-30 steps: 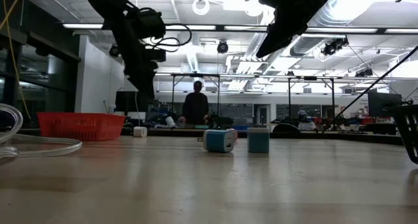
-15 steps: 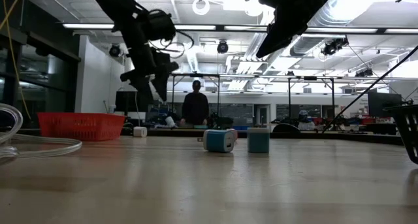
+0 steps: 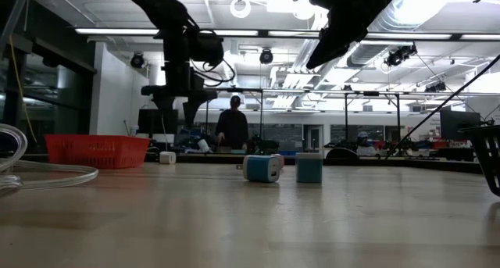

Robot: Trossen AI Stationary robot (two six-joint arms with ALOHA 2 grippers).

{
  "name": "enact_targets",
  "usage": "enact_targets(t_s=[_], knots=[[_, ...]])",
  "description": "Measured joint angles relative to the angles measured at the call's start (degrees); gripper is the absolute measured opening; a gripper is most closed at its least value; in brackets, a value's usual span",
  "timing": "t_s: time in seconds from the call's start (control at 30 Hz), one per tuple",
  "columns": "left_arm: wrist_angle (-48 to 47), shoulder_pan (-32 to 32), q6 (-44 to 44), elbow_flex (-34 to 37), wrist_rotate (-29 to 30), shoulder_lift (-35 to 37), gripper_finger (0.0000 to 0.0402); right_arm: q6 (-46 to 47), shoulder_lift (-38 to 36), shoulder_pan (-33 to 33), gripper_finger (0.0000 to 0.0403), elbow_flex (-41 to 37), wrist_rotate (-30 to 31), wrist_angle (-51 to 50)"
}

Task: Pick & Place Office items
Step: Put the white charger adapter into the black bin

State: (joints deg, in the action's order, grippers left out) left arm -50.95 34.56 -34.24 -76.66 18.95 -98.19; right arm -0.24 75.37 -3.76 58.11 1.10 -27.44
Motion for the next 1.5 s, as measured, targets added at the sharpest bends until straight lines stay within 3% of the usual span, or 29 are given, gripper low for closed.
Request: enact_targets(t_s=[0.57, 1.13, 1.37, 1.5], knots=[[0.5, 0.4, -8.7, 0.0, -0.8, 0.0, 0.0246, 0.0, 0.0, 0.0, 0.0176, 0.0, 0.0, 0.1], [-0.2, 0.4, -17.1, 0.0, 7.6, -5.8, 0.0246, 0.0, 0.0, 0.0, 0.0176, 0.0, 0.0, 0.1], [-1.7, -3.1, -20.7, 0.4, 18.6, -5.9, 0.0246, 0.0, 0.0, 0.0, 0.0176, 0.0, 0.0, 0.1], [-1.4, -3.5, -21.6, 0.9, 17.8, -5.9, 0.0246, 0.0, 0.0, 0.0, 0.0176, 0.0, 0.0, 0.1]])
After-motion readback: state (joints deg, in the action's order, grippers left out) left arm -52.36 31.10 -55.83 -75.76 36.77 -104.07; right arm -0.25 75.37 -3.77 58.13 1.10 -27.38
